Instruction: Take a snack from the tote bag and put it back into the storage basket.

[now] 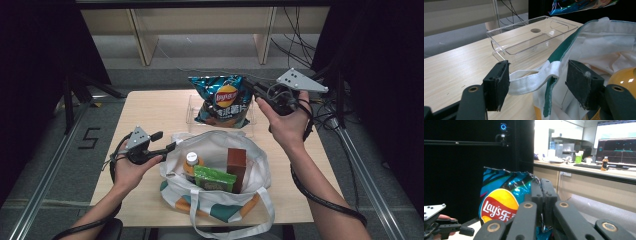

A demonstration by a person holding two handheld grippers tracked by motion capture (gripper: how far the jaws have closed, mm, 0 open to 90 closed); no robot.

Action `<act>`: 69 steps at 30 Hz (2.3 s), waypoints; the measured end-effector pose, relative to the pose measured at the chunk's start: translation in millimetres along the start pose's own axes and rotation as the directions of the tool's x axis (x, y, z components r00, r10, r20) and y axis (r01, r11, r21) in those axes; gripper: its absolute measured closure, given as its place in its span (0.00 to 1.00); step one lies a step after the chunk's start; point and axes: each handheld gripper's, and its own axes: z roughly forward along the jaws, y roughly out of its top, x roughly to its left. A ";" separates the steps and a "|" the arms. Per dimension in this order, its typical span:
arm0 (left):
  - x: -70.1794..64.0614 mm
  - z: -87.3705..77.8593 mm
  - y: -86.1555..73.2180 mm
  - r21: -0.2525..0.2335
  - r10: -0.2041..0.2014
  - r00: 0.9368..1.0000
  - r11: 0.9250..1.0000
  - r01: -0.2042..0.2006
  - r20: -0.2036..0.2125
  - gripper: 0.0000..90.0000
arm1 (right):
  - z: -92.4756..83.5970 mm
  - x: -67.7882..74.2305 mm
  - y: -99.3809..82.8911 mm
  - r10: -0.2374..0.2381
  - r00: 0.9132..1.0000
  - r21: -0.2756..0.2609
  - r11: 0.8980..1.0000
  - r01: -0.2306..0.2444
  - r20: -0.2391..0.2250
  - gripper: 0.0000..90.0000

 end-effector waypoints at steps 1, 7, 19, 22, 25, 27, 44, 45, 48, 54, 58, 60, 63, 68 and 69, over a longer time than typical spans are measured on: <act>-0.1 -0.4 0.2 0.006 0.004 1.000 1.000 -0.004 -0.004 0.38 | 0.2 -0.3 -0.4 0.013 1.000 0.002 1.000 -0.013 -0.005 1.00; 0.2 -0.1 0.1 0.008 0.008 1.000 1.000 -0.008 -0.002 0.38 | 2.4 -3.0 -2.3 0.026 1.000 0.005 1.000 -0.026 0.009 1.00; 0.2 -0.6 0.1 0.009 0.002 1.000 1.000 -0.002 -0.006 0.38 | 8.4 -8.7 -0.6 0.009 0.999 0.001 1.000 -0.009 0.031 1.00; 0.5 -0.4 -0.1 0.006 0.000 1.000 1.000 0.000 -0.004 0.38 | 10.0 -9.0 -1.9 0.017 0.999 0.008 1.000 -0.017 0.034 1.00; 0.5 -0.3 -0.2 0.006 -0.001 1.000 1.000 0.001 -0.004 0.38 | 12.4 -11.3 -3.1 0.015 0.999 0.012 1.000 -0.016 0.031 1.00; 0.7 -0.2 -0.3 0.007 0.000 1.000 1.000 0.000 -0.005 0.38 | 13.6 -12.1 -4.1 0.029 0.999 0.024 0.999 -0.030 0.044 1.00; 2.2 -0.7 0.0 0.005 0.010 1.000 1.000 -0.010 -0.005 0.38 | 22.8 -20.2 -4.8 0.028 0.998 0.021 0.999 -0.030 0.063 1.00; 2.2 -0.7 0.0 0.005 0.010 1.000 1.000 -0.010 -0.005 0.38 | 22.8 -20.2 -4.8 0.028 0.998 0.021 0.999 -0.030 0.063 1.00; 1.7 -0.8 -0.2 0.004 -0.002 1.000 1.000 0.002 -0.007 0.38 | 26.5 -21.3 -4.1 0.020 0.998 0.029 0.999 -0.022 0.061 1.00; 1.8 -0.9 0.1 0.005 0.008 1.000 1.000 -0.008 -0.007 0.38 | 29.8 -22.1 -4.0 0.015 0.998 0.033 0.999 -0.017 0.062 1.00; 1.7 -0.9 0.1 -0.003 -0.001 1.000 1.000 0.001 -0.005 0.38 | 33.7 -23.4 -6.5 0.028 0.998 0.039 0.999 -0.031 0.062 1.00; 1.7 -0.9 0.0 -0.002 -0.001 1.000 1.000 0.001 -0.005 0.38 | 35.1 -24.3 -7.1 0.030 0.998 0.041 0.999 -0.032 0.064 1.00; 1.9 -0.3 -0.2 -0.006 -0.001 1.000 1.000 0.001 -0.001 0.38 | 36.6 -26.0 -7.6 0.017 0.998 0.036 0.999 -0.019 0.065 1.00; 1.8 -1.2 0.2 -0.001 -0.001 1.000 1.000 0.001 -0.008 0.38 | 36.8 -29.3 -7.0 0.037 0.997 0.036 0.999 -0.039 0.070 1.00; 1.8 -1.2 0.2 -0.001 -0.001 1.000 1.000 0.001 -0.008 0.38 | 37.0 -30.1 -6.9 0.032 0.997 0.037 0.999 -0.035 0.072 1.00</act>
